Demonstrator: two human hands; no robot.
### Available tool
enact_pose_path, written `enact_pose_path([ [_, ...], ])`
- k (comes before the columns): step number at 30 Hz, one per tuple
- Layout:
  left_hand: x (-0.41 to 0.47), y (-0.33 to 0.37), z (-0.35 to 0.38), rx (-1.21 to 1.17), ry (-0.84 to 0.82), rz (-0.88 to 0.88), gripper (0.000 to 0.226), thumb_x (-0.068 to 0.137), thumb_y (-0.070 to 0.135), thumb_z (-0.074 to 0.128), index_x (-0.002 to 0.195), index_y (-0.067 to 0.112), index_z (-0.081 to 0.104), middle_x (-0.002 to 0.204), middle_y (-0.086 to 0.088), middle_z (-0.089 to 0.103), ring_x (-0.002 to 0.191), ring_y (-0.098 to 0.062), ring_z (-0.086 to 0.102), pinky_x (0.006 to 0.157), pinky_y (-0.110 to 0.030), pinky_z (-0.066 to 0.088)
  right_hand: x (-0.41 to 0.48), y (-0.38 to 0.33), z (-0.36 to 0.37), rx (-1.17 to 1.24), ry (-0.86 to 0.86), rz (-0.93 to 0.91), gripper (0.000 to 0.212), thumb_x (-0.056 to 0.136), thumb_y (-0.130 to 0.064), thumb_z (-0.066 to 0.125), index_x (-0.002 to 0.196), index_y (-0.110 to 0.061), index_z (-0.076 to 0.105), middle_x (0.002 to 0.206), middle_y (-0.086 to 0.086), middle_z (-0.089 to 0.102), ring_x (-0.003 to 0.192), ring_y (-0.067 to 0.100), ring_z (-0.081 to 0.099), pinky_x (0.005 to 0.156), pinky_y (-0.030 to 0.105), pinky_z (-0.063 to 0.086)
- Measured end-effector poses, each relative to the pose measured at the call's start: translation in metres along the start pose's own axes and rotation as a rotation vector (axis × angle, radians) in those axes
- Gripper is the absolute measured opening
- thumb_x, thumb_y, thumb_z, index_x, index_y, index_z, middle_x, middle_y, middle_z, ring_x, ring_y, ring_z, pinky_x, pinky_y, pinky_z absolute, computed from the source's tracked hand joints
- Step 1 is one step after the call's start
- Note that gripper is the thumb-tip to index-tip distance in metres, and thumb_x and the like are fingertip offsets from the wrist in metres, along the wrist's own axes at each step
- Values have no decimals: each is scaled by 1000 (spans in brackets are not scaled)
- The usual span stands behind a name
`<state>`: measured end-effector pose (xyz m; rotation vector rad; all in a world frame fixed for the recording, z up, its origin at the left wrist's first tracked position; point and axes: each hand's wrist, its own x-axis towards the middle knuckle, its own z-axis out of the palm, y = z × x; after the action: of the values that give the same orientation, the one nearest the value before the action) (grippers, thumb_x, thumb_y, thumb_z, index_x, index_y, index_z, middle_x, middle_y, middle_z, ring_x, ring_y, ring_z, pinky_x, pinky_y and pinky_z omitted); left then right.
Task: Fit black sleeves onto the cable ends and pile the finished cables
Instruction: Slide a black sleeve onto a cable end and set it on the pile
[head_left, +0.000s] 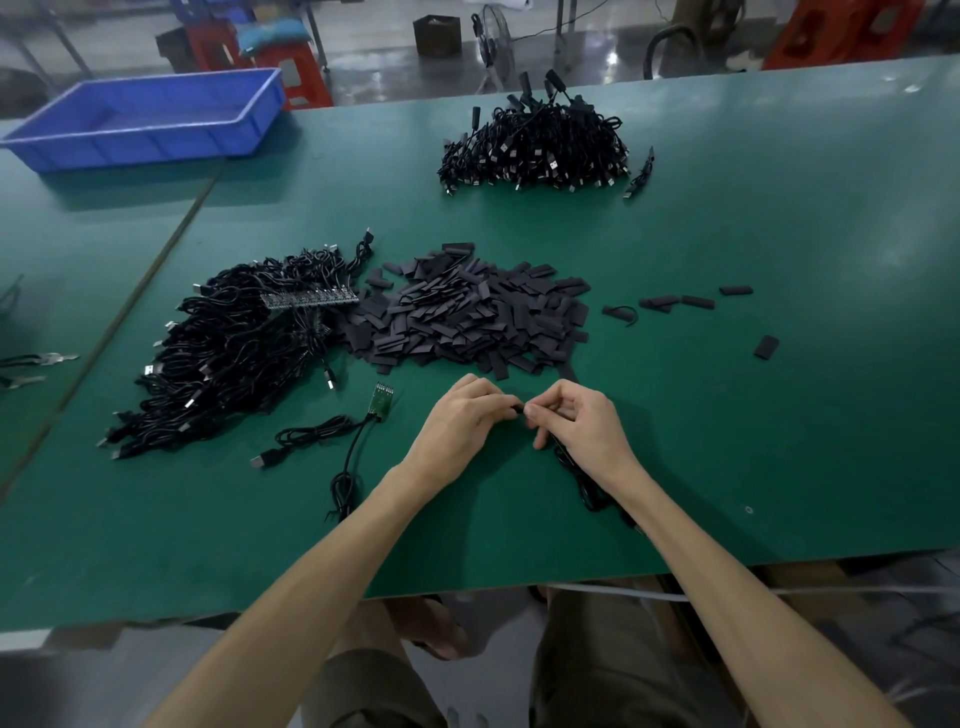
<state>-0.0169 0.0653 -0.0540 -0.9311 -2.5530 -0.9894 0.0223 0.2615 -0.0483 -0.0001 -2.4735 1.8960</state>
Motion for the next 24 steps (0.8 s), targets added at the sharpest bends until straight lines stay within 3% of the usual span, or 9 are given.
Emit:
enact_pose_path([
  [3,3,-1,-3,-228,1,-231,12,87,16,77,97,23,80,86,12,73,81,-8,64,76,-21,50,0,0,1,5,15,-4,11,93,-14,77,88,-8,70,75,4,77,60,22,72,68,21,55],
  [5,6,-5,-8,-493,2,-412,9,86,18,79,94,23,80,80,5,76,70,-9,67,66,-22,51,1,0,3,7,35,-8,10,94,-15,76,89,-8,70,76,3,77,59,22,72,69,21,56],
  [8,7,-10,-14,-676,-5,-462,10,90,11,74,98,15,80,77,-8,76,58,-13,60,58,-22,50,2,-1,4,6,68,-3,9,95,-16,75,90,-10,70,77,2,77,59,22,72,68,22,56],
  [10,8,-9,-14,-754,-26,-469,14,93,4,70,102,9,79,80,-13,76,61,-15,63,60,-22,53,3,0,3,12,81,5,10,95,-17,74,90,-10,70,77,1,77,59,22,72,68,23,56],
  [15,8,-9,-11,-849,34,-531,12,90,2,72,100,-2,76,84,-21,75,77,-26,74,63,-26,59,3,0,4,18,102,15,10,96,-16,74,89,-10,70,77,3,76,58,23,72,67,23,57],
  [24,7,-10,-9,-789,26,-543,12,89,4,75,96,-5,74,73,-17,73,65,-21,70,61,-25,57,4,1,4,-10,103,4,10,96,-17,73,88,-12,70,77,2,76,57,22,71,67,25,57],
])
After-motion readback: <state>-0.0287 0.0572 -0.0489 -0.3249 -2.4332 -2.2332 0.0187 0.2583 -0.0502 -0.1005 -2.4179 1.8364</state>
